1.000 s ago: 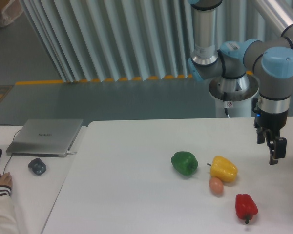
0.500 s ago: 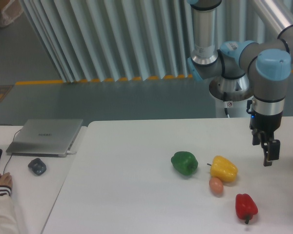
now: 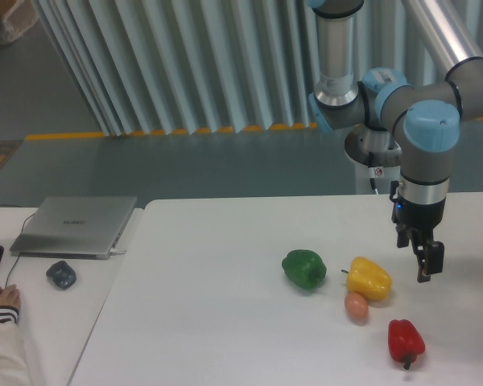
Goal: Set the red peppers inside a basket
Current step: 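Move the open gripper down toward the red bell pepper, then lower the gripper around the red bell pepper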
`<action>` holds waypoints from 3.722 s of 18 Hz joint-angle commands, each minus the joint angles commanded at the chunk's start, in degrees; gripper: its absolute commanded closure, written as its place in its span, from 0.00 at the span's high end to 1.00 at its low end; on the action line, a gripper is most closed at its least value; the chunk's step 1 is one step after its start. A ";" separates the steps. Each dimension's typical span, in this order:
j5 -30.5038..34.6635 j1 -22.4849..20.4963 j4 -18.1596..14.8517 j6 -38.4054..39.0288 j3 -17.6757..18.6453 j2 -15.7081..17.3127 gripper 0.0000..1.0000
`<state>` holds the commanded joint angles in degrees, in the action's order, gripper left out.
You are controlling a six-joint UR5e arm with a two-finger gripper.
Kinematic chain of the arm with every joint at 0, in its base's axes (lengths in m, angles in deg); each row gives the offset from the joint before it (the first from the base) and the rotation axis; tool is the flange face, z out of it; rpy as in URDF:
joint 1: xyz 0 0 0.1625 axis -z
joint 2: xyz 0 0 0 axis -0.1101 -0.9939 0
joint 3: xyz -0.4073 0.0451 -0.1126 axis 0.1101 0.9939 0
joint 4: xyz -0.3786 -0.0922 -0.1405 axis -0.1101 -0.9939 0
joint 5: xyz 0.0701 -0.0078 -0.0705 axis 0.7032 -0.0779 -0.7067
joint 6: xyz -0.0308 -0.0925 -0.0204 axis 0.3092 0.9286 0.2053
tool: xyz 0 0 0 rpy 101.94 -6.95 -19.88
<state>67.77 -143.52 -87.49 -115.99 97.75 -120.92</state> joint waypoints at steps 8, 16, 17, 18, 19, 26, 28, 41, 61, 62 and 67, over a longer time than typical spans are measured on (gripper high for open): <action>-0.17 1.50 0.27 29.71 -5.28 -3.78 1.00; -0.17 1.41 7.03 59.36 -5.28 -8.18 1.00; -0.09 1.41 7.12 60.15 -5.45 -8.44 1.00; -0.17 1.41 7.12 60.59 -5.37 -8.53 1.00; -0.09 1.50 7.12 61.03 -5.46 -8.88 1.00; 0.35 2.98 6.95 60.25 -5.46 -10.20 1.00; 0.35 3.69 7.03 60.25 -5.54 -10.73 1.00; 0.62 3.69 7.12 58.14 -7.21 -12.75 1.00; 0.79 2.99 7.12 56.29 -7.48 -14.68 1.00; 0.79 2.99 7.12 56.29 -7.48 -14.77 1.00; 0.88 3.08 7.12 55.33 -7.30 -15.04 1.00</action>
<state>68.65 -140.44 -80.37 -60.66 90.44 -135.95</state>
